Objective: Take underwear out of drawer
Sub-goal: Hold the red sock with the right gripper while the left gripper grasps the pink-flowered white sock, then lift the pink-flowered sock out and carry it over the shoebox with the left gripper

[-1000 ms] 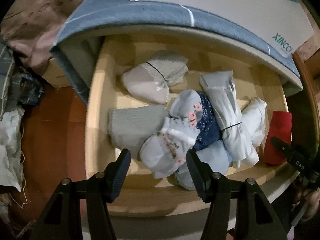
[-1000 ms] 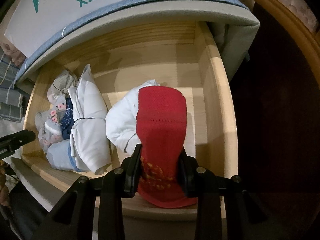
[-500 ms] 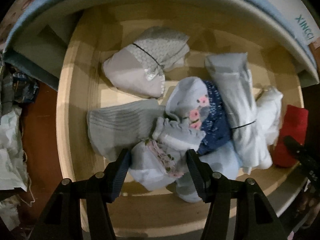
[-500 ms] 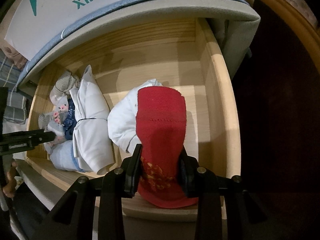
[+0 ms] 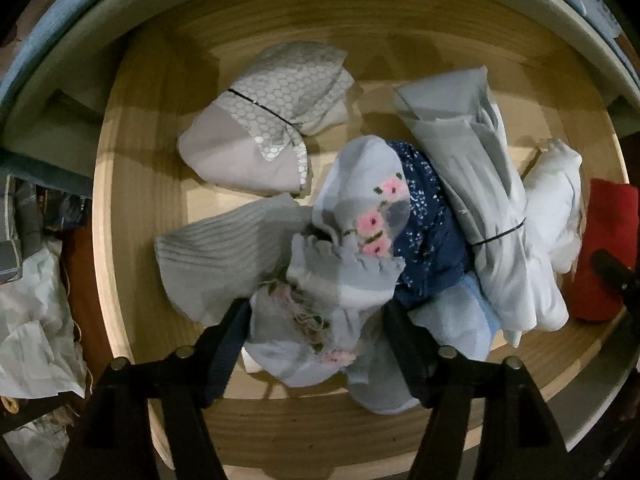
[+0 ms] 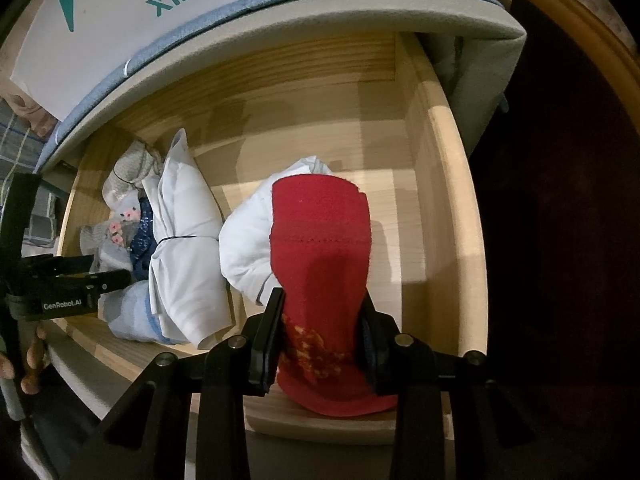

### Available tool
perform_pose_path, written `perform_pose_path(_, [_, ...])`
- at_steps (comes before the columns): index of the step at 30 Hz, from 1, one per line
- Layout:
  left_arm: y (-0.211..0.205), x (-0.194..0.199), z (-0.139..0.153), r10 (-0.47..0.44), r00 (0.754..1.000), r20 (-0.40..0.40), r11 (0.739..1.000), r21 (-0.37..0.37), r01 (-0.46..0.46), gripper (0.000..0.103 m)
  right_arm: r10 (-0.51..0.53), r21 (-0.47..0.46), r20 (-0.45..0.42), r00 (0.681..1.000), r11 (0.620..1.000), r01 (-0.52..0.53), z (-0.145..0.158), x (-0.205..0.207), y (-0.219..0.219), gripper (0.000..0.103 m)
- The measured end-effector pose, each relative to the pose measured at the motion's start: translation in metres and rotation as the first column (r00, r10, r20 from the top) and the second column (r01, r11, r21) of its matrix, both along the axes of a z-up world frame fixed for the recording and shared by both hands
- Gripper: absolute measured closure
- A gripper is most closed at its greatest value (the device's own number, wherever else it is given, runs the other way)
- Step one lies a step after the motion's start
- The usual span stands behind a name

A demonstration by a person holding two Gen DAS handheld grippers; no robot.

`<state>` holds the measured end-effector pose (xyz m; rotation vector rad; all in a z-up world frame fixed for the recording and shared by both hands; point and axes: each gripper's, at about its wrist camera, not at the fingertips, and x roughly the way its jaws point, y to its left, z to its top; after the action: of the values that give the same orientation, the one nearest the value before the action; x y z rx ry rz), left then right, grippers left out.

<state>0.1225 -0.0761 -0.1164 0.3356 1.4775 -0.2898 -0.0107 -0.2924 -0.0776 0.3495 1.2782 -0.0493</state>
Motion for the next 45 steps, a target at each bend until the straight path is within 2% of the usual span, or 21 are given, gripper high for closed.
perform_pose_path(1, [0.000,-0.001,-0.001,-0.005,1.000,0.009,1.000,0.026,0.005,0.054,0.000,0.000,0.001,1.000,1.000,0.000,0.000,0.000,0.000,0.072])
perform_pose_path(3, [0.000,-0.005,-0.002,-0.007,1.000,0.008,0.999,0.038,0.007,0.057,0.001,0.001,0.001,1.000,1.000,-0.001,0.000,0.000,0.000,0.071])
perform_pose_path(7, [0.002,-0.002,0.001,0.020,1.000,-0.007,1.000,0.005,-0.020,0.070,0.001,0.003,0.004,1.000,1.000,-0.001,0.001,0.000,0.001,0.071])
perform_pose_path(10, [0.001,-0.004,0.000,0.033,0.999,-0.011,0.999,-0.022,-0.033,0.074,-0.001,0.007,0.005,1.000,1.000,0.001,0.001,0.000,0.001,0.071])
perform_pose_path(19, [0.012,-0.011,0.020,0.044,0.999,0.016,0.996,-0.083,-0.043,0.075,0.001,0.015,0.007,1.000,1.000,-0.002,0.001,0.001,0.000,0.071])
perform_pose_path(30, [0.036,-0.020,0.062,0.053,0.995,0.086,0.989,-0.141,-0.041,0.075,0.005,0.013,0.002,1.000,1.000,-0.005,0.001,0.002,0.001,0.071])
perform_pose_path(39, [0.053,-0.033,0.105,0.045,0.989,0.140,0.980,-0.198,-0.017,0.075,0.008,0.010,-0.001,1.000,1.000,-0.008,0.000,0.003,0.002,0.071])
perform_pose_path(45, [0.062,-0.043,0.144,0.042,0.978,0.206,0.969,-0.245,0.010,0.075,0.007,0.012,-0.002,1.000,1.000,-0.007,-0.001,0.003,0.002,0.071])
